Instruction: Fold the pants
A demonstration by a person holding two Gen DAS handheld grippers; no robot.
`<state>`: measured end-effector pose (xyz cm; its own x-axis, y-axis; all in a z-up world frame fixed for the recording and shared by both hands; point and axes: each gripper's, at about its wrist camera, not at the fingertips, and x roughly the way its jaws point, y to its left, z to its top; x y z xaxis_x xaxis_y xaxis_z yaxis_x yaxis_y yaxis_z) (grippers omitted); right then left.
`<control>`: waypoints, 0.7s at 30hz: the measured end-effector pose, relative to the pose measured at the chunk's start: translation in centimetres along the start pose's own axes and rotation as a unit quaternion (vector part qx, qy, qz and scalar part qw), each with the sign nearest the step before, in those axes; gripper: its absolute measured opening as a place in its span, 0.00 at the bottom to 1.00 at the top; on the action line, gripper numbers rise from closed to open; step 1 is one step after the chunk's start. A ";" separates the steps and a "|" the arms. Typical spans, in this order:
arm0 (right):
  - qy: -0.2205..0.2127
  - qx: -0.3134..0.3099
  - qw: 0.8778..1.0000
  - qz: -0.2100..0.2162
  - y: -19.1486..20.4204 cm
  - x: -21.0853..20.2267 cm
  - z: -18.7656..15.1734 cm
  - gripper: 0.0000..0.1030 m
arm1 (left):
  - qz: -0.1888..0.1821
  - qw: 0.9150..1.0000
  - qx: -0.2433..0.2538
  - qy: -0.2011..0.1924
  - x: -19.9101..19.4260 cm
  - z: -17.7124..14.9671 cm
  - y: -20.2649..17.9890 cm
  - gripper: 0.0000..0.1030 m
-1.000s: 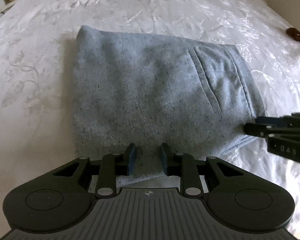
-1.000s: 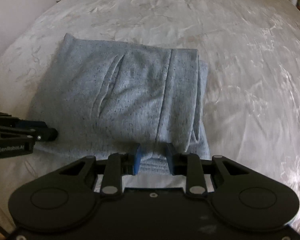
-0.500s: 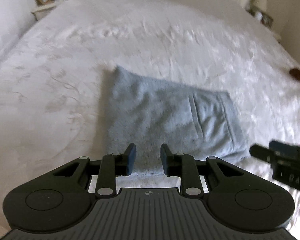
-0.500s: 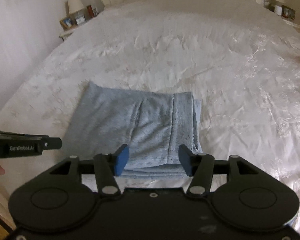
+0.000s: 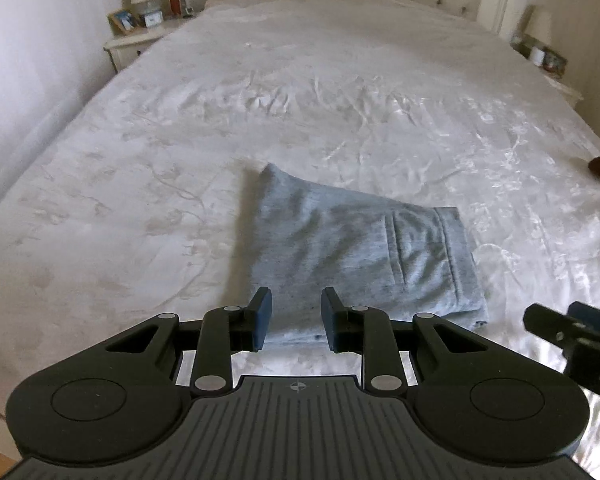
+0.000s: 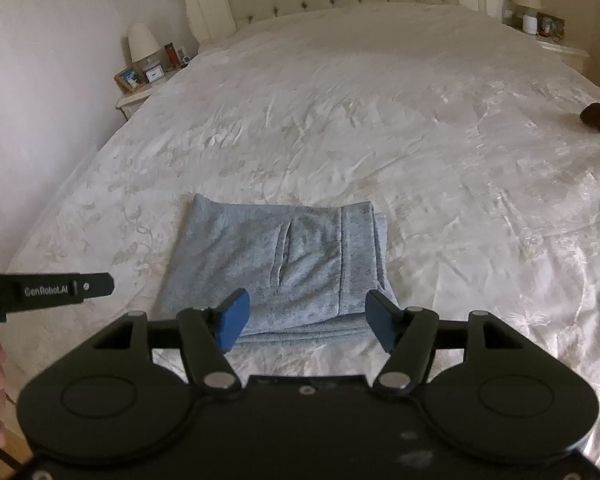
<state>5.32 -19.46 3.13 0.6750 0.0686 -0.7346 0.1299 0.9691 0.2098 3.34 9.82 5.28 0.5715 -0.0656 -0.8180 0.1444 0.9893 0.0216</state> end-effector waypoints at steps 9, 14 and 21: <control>-0.011 0.006 1.000 0.001 0.0 -2.2 -0.4 0.66 | -0.002 0.999 0.026 0.034 -0.7 -1.0 -1.3 0.26; -0.015 0.011 1.000 0.004 0.0 -2.8 -0.5 0.66 | -0.010 0.998 0.024 0.065 -0.6 -1.9 -2.0 0.26; -0.024 -0.001 1.000 0.003 0.5 -3.6 -0.7 0.67 | -0.016 0.997 0.015 0.074 -0.8 -2.4 -2.1 0.26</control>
<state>2.46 -19.08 5.47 0.7097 0.0640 -0.7016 0.1232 0.9692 0.2131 0.62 8.09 4.55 0.4408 -0.0751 -0.8944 0.1866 0.9824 0.0095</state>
